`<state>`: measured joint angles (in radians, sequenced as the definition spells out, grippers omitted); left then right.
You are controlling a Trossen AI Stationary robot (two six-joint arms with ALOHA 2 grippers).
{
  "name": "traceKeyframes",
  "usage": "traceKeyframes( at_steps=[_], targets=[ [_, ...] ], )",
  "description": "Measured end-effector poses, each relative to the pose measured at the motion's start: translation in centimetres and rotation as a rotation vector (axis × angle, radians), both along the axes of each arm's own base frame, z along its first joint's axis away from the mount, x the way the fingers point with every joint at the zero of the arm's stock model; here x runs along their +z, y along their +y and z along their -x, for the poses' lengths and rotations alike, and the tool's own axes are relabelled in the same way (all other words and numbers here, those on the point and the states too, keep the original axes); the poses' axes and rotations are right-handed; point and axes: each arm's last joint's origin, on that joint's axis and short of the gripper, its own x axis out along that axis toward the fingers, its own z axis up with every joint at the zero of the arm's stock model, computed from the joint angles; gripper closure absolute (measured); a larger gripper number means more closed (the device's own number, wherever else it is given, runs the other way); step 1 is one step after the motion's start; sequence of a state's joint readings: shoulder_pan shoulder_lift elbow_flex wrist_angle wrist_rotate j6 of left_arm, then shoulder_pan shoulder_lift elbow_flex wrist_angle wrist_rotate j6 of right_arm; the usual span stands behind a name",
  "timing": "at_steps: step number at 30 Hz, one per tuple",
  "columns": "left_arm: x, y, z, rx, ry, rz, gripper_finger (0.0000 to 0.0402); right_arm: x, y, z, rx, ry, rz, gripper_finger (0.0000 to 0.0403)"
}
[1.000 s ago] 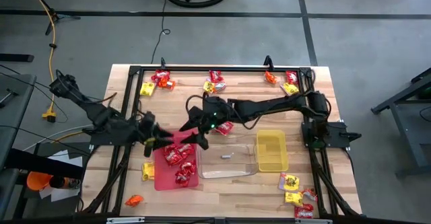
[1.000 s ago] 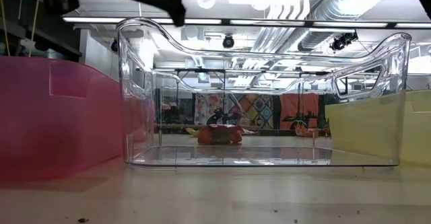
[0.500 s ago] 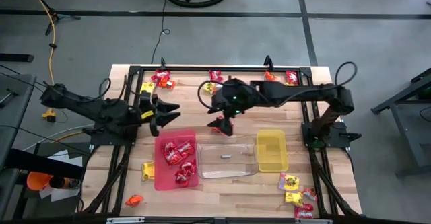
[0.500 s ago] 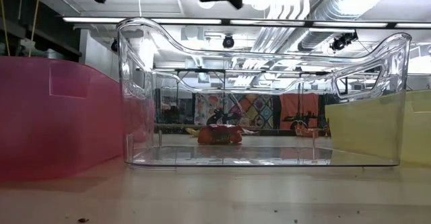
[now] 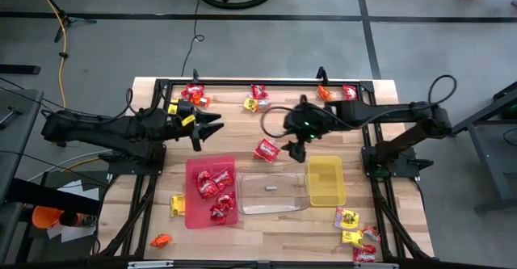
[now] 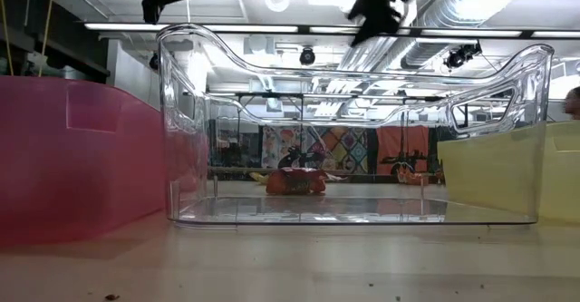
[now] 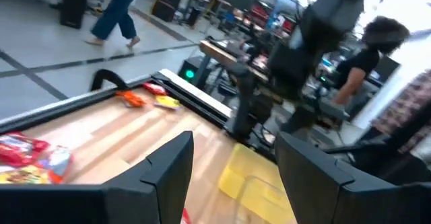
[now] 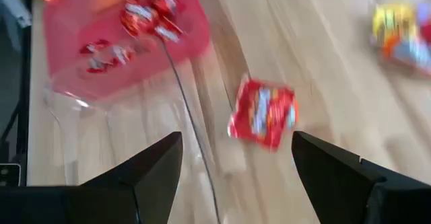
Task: Sort candy
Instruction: Put the red candy into the red bin
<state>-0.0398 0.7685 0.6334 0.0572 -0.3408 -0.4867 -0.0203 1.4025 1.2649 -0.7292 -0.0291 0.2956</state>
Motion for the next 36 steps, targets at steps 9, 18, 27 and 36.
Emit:
traceKeyframes(
  at_steps=[9, 18, 27, 36],
  targets=[
    [-0.8, 2.6, -0.7, 0.112, 0.042, 0.040, 0.0204, -2.1, -0.6, 7.0, -0.369, -0.115, -0.038, 0.0128],
    [-1.3, 4.1, -1.0, 0.200, 0.028, 0.133, 0.0204, -1.2, -8.9, 10.2, -0.838, -0.074, 0.067, 0.0128],
    [-1.3, 3.7, -1.1, 0.107, 0.055, 0.096, 0.0204, -6.4, -18.7, 13.8, -1.256, 0.254, -0.003, 0.0128],
    [-1.8, 3.1, -1.2, -0.130, 0.161, -0.068, 0.0204, -11.0, -24.1, 14.1, -1.387, 0.522, -0.061, 0.0128]
  ],
)
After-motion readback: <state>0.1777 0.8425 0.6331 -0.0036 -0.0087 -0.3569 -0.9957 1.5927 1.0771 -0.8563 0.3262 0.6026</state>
